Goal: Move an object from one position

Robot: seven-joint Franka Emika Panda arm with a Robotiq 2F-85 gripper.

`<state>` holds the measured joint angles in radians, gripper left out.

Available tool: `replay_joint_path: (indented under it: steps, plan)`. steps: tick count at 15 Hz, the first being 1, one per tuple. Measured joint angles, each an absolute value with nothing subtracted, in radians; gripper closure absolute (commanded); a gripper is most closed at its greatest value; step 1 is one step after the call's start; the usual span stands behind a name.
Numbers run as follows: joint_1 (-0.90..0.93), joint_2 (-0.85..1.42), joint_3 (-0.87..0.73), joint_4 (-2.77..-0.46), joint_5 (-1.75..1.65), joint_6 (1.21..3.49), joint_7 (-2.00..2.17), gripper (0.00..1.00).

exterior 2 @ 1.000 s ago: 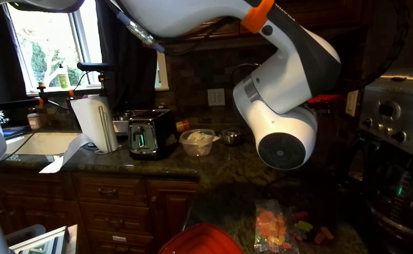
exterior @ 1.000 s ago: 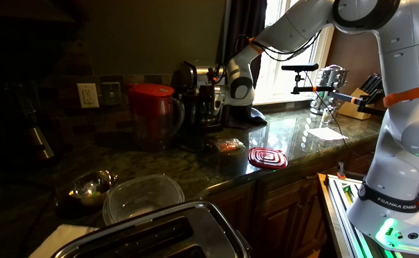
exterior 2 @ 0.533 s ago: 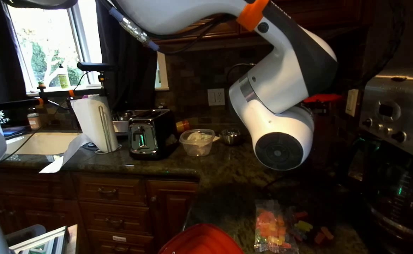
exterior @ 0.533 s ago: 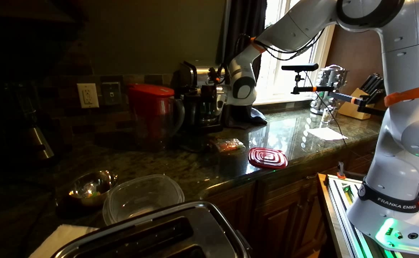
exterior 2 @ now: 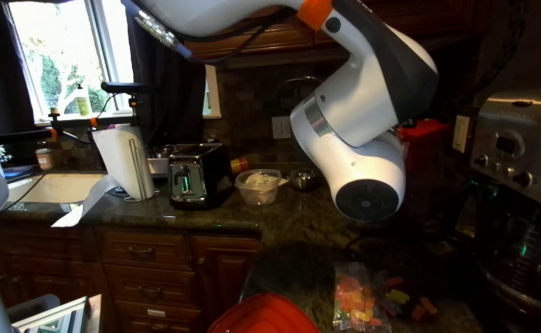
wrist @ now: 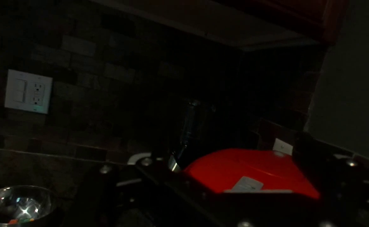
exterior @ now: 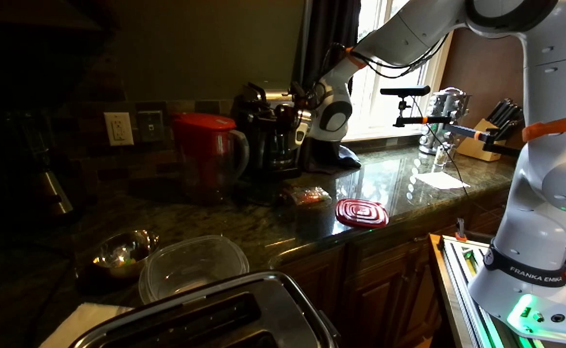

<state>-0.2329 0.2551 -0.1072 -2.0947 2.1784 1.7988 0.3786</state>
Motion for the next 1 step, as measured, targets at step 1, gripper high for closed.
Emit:
replay_joint_path:
  steps: [1]
  plan:
    - [-0.233,0.242,-0.111,-2.112,2.153,1.759,0.354,0.00]
